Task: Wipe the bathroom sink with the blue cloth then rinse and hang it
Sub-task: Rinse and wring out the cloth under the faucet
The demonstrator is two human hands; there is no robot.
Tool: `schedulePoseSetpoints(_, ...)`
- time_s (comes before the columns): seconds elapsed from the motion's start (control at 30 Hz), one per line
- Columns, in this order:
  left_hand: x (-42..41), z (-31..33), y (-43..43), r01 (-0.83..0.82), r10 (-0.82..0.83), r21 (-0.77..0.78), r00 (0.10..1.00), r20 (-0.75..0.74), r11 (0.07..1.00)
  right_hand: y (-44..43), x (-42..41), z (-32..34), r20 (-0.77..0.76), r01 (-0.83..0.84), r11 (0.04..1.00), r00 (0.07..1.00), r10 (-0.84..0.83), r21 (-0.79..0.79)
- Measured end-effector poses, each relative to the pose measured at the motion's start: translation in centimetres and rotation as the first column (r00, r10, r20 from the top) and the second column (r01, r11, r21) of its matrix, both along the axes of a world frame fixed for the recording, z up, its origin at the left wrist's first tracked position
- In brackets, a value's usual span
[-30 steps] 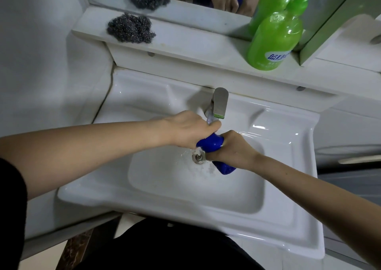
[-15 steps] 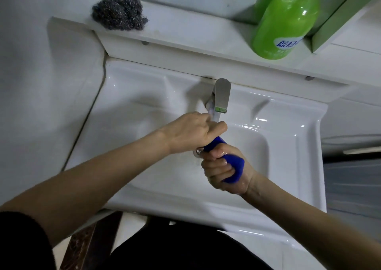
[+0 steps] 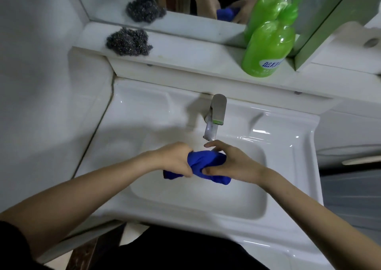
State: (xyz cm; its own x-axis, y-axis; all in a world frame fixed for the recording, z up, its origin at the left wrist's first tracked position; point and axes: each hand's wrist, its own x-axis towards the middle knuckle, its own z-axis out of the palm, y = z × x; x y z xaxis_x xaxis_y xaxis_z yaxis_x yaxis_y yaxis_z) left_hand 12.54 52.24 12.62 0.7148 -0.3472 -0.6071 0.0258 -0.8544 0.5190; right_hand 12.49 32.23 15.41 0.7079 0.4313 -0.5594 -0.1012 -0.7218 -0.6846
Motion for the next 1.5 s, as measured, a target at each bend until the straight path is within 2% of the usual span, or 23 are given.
schedulePoseSetpoints(0.07, -0.3, 0.0, 0.8, -0.174, 0.148, -0.098, 0.961, -0.234, 0.98, -0.7, -1.2, 0.6, 0.334, -0.039, 0.999, 0.942, 0.041, -0.012)
schedulePoseSetpoints(0.13, -1.0, 0.6, 1.4, -0.325, 0.21, -0.208, 0.875, -0.436, 0.923, -1.0, -3.1, 0.6, 0.658, -0.131, 0.991, 0.749, 0.082, 0.025)
schedulePoseSetpoints(0.17, -1.2, 1.0, 1.5, -0.385, 0.198, -0.269, 0.825, -0.529, 0.883, -1.1, -4.0, 0.3, 0.755, -0.176, 0.984, 0.645, 0.117, -0.003)
schedulePoseSetpoints(0.23, -1.6, 2.1, 1.5, -0.466, 0.099, -0.365, 0.714, -0.693, 0.806, -0.9, -5.0, -0.9, 0.837, -0.215, 0.959, 0.478, 0.267, -0.183)
schedulePoseSetpoints(0.3, -2.0, 3.0, 1.3, -0.475, -0.07, -0.428, 0.602, -0.795, 0.769, -0.8, -4.4, -2.0, 0.858, -0.2, 0.937, 0.383, 0.343, -0.285)
schedulePoseSetpoints(0.33, -2.3, 3.3, 1.0, -0.469, -0.153, -0.456, 0.551, -0.82, 0.757, -0.6, -3.9, -2.2, 0.886, -0.201, 0.948, 0.349, 0.304, -0.246)
schedulePoseSetpoints(0.4, -3.0, 3.3, 0.6, -0.463, -0.271, -0.504, 0.481, -0.834, 0.729, 0.1, -3.1, -2.2, 0.947, -0.252, 0.966, 0.294, 0.126, -0.05)
schedulePoseSetpoints(0.47, -3.4, 3.3, 0.4, -0.441, -0.317, -0.532, 0.472, -0.823, 0.723, 0.6, -2.7, -2.0, 0.967, -0.308, 0.949, 0.254, 0.014, 0.067)
schedulePoseSetpoints(0.57, -3.3, 3.6, 0.9, -0.402, -0.287, -0.515, 0.503, -0.815, 0.757, 0.4, -2.1, -1.6, 0.985, -0.308, 0.949, 0.128, 0.114, -0.069)
schedulePoseSetpoints(0.63, -2.9, 3.8, 1.5, -0.349, -0.228, -0.501, 0.592, -0.773, 0.792, -0.1, -1.3, -1.2, 0.969, -0.285, 0.93, 0.018, 0.246, -0.231)
schedulePoseSetpoints(0.7, -2.5, 4.6, 1.6, -0.241, -0.167, -0.485, 0.736, -0.656, 0.841, -0.5, -0.7, -0.8, 0.932, -0.241, 0.902, -0.029, 0.361, -0.357)
schedulePoseSetpoints(0.77, -1.9, 5.7, 1.1, -0.071, -0.131, -0.414, 0.888, -0.441, 0.908, -0.6, -0.1, -0.3, 0.903, -0.209, 0.882, -0.001, 0.431, -0.421)
schedulePoseSetpoints(0.87, -1.1, 6.4, 0.1, 0.11, -0.134, -0.213, 0.986, -0.1, 0.971, -0.4, 0.4, 0.3, 0.863, -0.225, 0.874, 0.178, 0.472, -0.431)
schedulePoseSetpoints(0.97, -0.4, 5.9, 0.0, 0.151, -0.147, -0.016, 0.98, 0.131, 0.988, 0.1, 0.4, 0.3, 0.814, -0.229, 0.9, 0.388, 0.433, -0.37)
schedulePoseSetpoints(1.03, 0.0, 5.3, 0.0, 0.214, -0.226, 0.074, 0.944, 0.24, 0.974, 0.6, -0.2, 0.0, 0.76, -0.186, 0.926, 0.53, 0.376, -0.328)
schedulePoseSetpoints(1.07, 0.2, 5.1, -0.1, 0.25, -0.275, 0.122, 0.915, 0.293, 0.961, 0.9, -0.5, 0.1, 0.702, -0.156, 0.942, 0.634, 0.326, -0.297)
schedulePoseSetpoints(1.13, 0.5, 4.8, -0.2, 0.285, -0.348, 0.213, 0.857, 0.381, 0.934, 1.5, -0.9, 0.4, 0.453, -0.082, 0.972, 0.874, 0.176, -0.219)
schedulePoseSetpoints(1.17, 0.5, 4.8, -0.4, 0.293, -0.375, 0.25, 0.832, 0.409, 0.923, 1.6, -0.9, 0.5, 0.317, -0.026, 0.987, 0.946, 0.076, -0.16)
schedulePoseSetpoints(1.23, 0.5, 4.7, -0.6, 0.319, -0.451, 0.335, 0.759, 0.47, 0.887, 1.5, -0.9, 0.6, 0.087, 0.077, 0.996, 0.993, -0.073, -0.035)
schedulePoseSetpoints(1.33, 0.7, 4.9, -1.2, 0.341, -0.536, 0.423, 0.645, 0.545, 0.84, 1.4, -1.3, 1.3, -0.155, 0.18, 0.979, 0.974, -0.164, 0.094)
schedulePoseSetpoints(1.5, 1.3, 5.6, -1.9, 0.277, -0.481, 0.403, 0.637, 0.603, 0.872, 1.1, -1.6, 2.7, -0.444, 0.364, 0.899, 0.865, -0.231, 0.241)
